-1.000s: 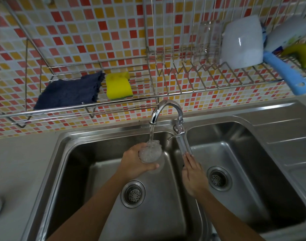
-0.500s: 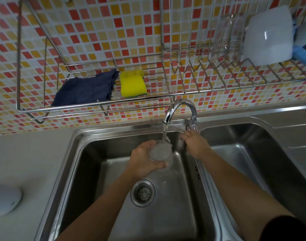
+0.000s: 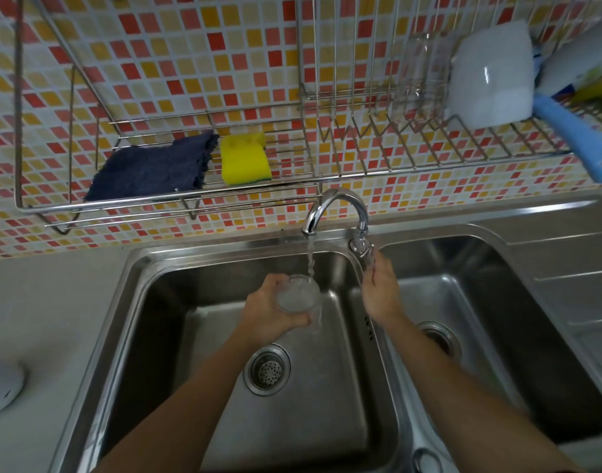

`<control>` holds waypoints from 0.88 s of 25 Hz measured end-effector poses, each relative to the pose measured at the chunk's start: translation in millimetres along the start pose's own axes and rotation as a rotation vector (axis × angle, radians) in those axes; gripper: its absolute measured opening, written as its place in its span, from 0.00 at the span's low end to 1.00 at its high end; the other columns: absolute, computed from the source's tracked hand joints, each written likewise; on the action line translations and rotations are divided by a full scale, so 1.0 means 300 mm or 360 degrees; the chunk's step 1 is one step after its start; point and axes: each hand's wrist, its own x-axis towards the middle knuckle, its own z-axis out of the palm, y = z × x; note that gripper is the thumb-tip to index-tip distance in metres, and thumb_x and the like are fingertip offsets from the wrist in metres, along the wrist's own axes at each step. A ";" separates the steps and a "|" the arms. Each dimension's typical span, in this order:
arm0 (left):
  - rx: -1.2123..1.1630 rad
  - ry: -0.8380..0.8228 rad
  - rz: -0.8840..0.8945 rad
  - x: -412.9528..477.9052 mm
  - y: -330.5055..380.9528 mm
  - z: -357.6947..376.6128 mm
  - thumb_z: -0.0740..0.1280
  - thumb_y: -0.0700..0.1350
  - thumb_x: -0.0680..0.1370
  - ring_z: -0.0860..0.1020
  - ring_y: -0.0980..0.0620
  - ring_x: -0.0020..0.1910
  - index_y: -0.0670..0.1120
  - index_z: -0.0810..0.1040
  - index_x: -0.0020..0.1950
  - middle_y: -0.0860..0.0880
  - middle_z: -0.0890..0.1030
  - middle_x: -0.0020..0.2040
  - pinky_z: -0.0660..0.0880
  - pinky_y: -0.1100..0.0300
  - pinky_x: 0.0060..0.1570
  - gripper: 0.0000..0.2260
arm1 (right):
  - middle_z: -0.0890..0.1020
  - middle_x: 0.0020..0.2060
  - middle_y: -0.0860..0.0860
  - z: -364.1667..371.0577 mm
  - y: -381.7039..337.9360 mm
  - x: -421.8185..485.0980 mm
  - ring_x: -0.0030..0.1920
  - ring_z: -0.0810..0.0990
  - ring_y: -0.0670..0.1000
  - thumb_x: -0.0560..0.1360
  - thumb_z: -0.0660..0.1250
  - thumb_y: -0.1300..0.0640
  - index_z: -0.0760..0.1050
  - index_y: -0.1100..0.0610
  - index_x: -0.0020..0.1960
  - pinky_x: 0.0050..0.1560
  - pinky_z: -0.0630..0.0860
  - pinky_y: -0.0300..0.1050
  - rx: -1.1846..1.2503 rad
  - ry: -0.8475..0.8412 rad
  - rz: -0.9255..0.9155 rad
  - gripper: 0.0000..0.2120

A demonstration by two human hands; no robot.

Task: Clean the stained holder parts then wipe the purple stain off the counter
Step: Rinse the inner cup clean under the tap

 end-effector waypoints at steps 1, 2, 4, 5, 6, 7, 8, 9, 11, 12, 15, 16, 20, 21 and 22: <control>0.0013 0.0006 -0.0010 -0.005 -0.011 0.008 0.80 0.50 0.59 0.75 0.54 0.51 0.53 0.70 0.59 0.55 0.76 0.52 0.70 0.68 0.41 0.32 | 0.66 0.69 0.55 0.022 0.047 -0.058 0.68 0.65 0.53 0.78 0.56 0.62 0.56 0.61 0.74 0.68 0.60 0.43 -0.0235 -0.0058 -0.0030 0.25; 0.0052 0.0014 0.0002 -0.008 -0.023 0.016 0.80 0.49 0.59 0.75 0.54 0.51 0.54 0.70 0.59 0.55 0.76 0.53 0.70 0.68 0.42 0.32 | 0.60 0.74 0.56 0.044 0.098 -0.119 0.73 0.58 0.56 0.77 0.57 0.61 0.52 0.61 0.75 0.72 0.53 0.47 -0.0510 -0.0154 -0.0080 0.28; 0.0233 0.0032 0.0062 -0.013 -0.052 0.026 0.79 0.50 0.58 0.75 0.54 0.54 0.53 0.71 0.62 0.53 0.76 0.56 0.71 0.64 0.47 0.35 | 0.49 0.75 0.57 0.076 0.182 -0.230 0.76 0.48 0.57 0.77 0.52 0.54 0.45 0.62 0.75 0.72 0.44 0.51 -0.0969 -0.0258 -0.0147 0.31; 0.0392 0.0040 0.0094 -0.014 -0.064 0.027 0.78 0.51 0.58 0.73 0.53 0.55 0.53 0.70 0.64 0.52 0.74 0.58 0.72 0.60 0.50 0.36 | 0.49 0.75 0.58 0.086 0.217 -0.264 0.75 0.48 0.57 0.77 0.47 0.51 0.45 0.63 0.74 0.71 0.45 0.52 -0.1063 -0.0240 -0.0153 0.30; 0.0613 0.0041 0.0132 -0.015 -0.076 0.026 0.76 0.53 0.59 0.72 0.51 0.58 0.53 0.68 0.66 0.52 0.73 0.60 0.72 0.56 0.54 0.37 | 0.52 0.74 0.59 0.086 0.226 -0.284 0.75 0.51 0.57 0.77 0.43 0.50 0.47 0.64 0.74 0.70 0.48 0.53 -0.1117 -0.0225 -0.0143 0.30; 0.0859 0.0029 0.0170 -0.018 -0.085 0.027 0.75 0.55 0.61 0.70 0.50 0.60 0.54 0.66 0.68 0.51 0.71 0.61 0.71 0.52 0.58 0.37 | 0.55 0.74 0.60 0.088 0.236 -0.291 0.74 0.53 0.57 0.77 0.41 0.49 0.49 0.64 0.73 0.70 0.50 0.54 -0.1162 -0.0204 -0.0130 0.29; 0.1082 0.0015 0.0209 -0.021 -0.094 0.027 0.73 0.56 0.62 0.67 0.49 0.62 0.54 0.64 0.70 0.51 0.70 0.63 0.69 0.49 0.60 0.38 | 0.57 0.73 0.61 0.087 0.242 -0.288 0.73 0.53 0.57 0.77 0.40 0.50 0.50 0.65 0.73 0.69 0.52 0.54 -0.1205 -0.0185 -0.0128 0.29; 0.1263 -0.0004 0.0243 -0.022 -0.104 0.026 0.72 0.55 0.64 0.66 0.48 0.64 0.54 0.62 0.71 0.51 0.68 0.64 0.67 0.47 0.62 0.38 | 0.58 0.73 0.61 0.086 0.249 -0.282 0.73 0.52 0.57 0.77 0.39 0.51 0.50 0.66 0.72 0.69 0.51 0.54 -0.1244 -0.0183 -0.0148 0.28; 0.1484 -0.0044 0.0301 -0.025 -0.123 0.025 0.71 0.52 0.67 0.64 0.47 0.65 0.53 0.59 0.73 0.50 0.67 0.66 0.64 0.45 0.62 0.37 | 0.54 0.74 0.61 0.084 0.247 -0.279 0.73 0.48 0.56 0.76 0.36 0.52 0.47 0.66 0.72 0.70 0.48 0.52 -0.1281 -0.0193 -0.0193 0.29; 0.1557 -0.0051 0.0344 -0.028 -0.131 0.024 0.70 0.50 0.67 0.64 0.46 0.65 0.52 0.59 0.73 0.50 0.67 0.67 0.64 0.45 0.61 0.37 | 0.52 0.74 0.61 0.085 0.244 -0.283 0.74 0.46 0.56 0.75 0.34 0.52 0.45 0.66 0.72 0.70 0.46 0.52 -0.1285 -0.0211 -0.0203 0.30; 0.1820 0.0040 0.0658 -0.030 -0.153 0.017 0.74 0.45 0.60 0.71 0.45 0.58 0.49 0.70 0.68 0.48 0.76 0.61 0.71 0.41 0.54 0.36 | 0.49 0.74 0.62 0.086 0.244 -0.288 0.75 0.48 0.58 0.74 0.34 0.51 0.44 0.66 0.73 0.71 0.44 0.51 -0.1327 -0.0229 -0.0233 0.31; 0.1914 0.0103 0.0747 -0.026 -0.158 0.013 0.76 0.44 0.56 0.74 0.45 0.54 0.48 0.73 0.65 0.48 0.78 0.57 0.73 0.40 0.50 0.37 | 0.49 0.74 0.62 0.084 0.240 -0.287 0.75 0.48 0.59 0.74 0.35 0.50 0.45 0.66 0.73 0.71 0.45 0.51 -0.1317 -0.0233 -0.0221 0.31; 0.2160 0.0139 0.1093 -0.032 -0.143 0.000 0.76 0.44 0.59 0.75 0.44 0.59 0.45 0.71 0.68 0.46 0.77 0.60 0.72 0.37 0.53 0.37 | 0.47 0.74 0.62 0.081 0.232 -0.287 0.75 0.47 0.59 0.73 0.35 0.50 0.44 0.67 0.73 0.72 0.44 0.51 -0.1293 -0.0286 -0.0223 0.33; 0.2215 0.0127 0.1171 -0.036 -0.136 -0.001 0.75 0.43 0.62 0.74 0.45 0.62 0.44 0.68 0.70 0.46 0.75 0.63 0.70 0.37 0.56 0.37 | 0.47 0.74 0.62 0.081 0.231 -0.285 0.75 0.47 0.59 0.73 0.35 0.50 0.44 0.67 0.73 0.72 0.44 0.51 -0.1294 -0.0295 -0.0216 0.33; 0.2275 0.0141 0.1251 -0.040 -0.130 -0.003 0.75 0.43 0.63 0.74 0.45 0.63 0.44 0.68 0.70 0.46 0.75 0.63 0.71 0.37 0.56 0.36 | 0.48 0.74 0.62 0.083 0.230 -0.283 0.75 0.48 0.59 0.73 0.36 0.50 0.45 0.67 0.73 0.72 0.45 0.51 -0.1298 -0.0289 -0.0207 0.33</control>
